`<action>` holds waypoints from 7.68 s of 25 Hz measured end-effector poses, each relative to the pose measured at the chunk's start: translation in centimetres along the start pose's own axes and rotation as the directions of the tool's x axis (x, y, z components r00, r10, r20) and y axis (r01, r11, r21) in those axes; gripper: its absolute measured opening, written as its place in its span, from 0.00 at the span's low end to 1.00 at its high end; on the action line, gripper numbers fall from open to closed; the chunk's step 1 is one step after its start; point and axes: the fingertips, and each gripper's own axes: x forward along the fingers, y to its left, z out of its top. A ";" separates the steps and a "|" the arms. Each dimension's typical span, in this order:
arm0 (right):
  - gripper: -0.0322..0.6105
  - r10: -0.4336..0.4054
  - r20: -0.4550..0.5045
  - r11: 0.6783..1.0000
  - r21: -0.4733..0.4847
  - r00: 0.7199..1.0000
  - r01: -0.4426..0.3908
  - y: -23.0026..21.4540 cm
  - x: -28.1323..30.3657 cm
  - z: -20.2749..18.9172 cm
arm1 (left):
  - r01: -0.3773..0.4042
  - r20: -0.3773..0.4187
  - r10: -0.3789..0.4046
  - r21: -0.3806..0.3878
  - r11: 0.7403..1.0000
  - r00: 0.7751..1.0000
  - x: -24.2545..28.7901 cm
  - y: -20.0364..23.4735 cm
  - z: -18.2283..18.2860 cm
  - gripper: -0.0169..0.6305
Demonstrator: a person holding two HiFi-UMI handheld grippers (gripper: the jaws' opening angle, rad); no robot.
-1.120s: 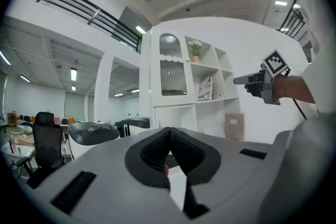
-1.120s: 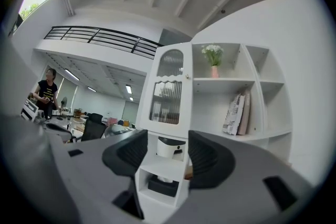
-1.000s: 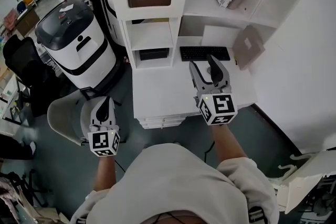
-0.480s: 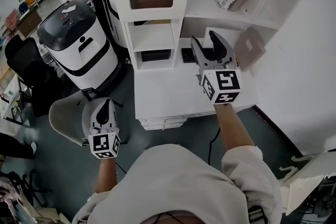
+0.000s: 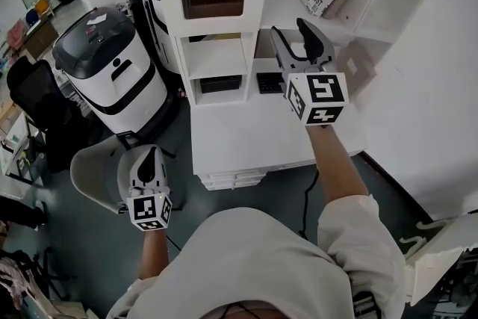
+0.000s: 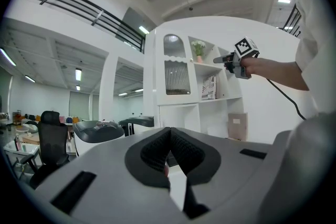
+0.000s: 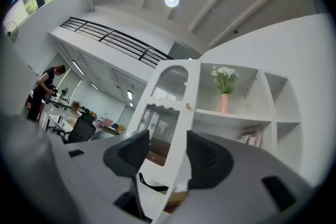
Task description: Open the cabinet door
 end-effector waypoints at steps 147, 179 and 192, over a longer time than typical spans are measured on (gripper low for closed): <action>0.16 0.081 0.233 0.617 -0.775 0.969 0.135 -1.1 13.3 9.2 | -0.196 -0.067 0.195 -0.011 0.981 0.979 -2.8 4.1 -2.5 0.02; 0.16 0.122 0.118 0.422 -0.905 0.986 0.056 6.8 7.8 12.4 | -0.230 -0.054 0.228 -0.025 0.973 0.972 -6.8 4.1 -2.4 0.02; 0.16 0.045 0.069 0.282 -0.958 0.997 0.054 11.6 6.5 14.1 | -0.242 -0.051 0.241 -0.036 0.969 0.969 -8.6 4.6 -2.4 0.02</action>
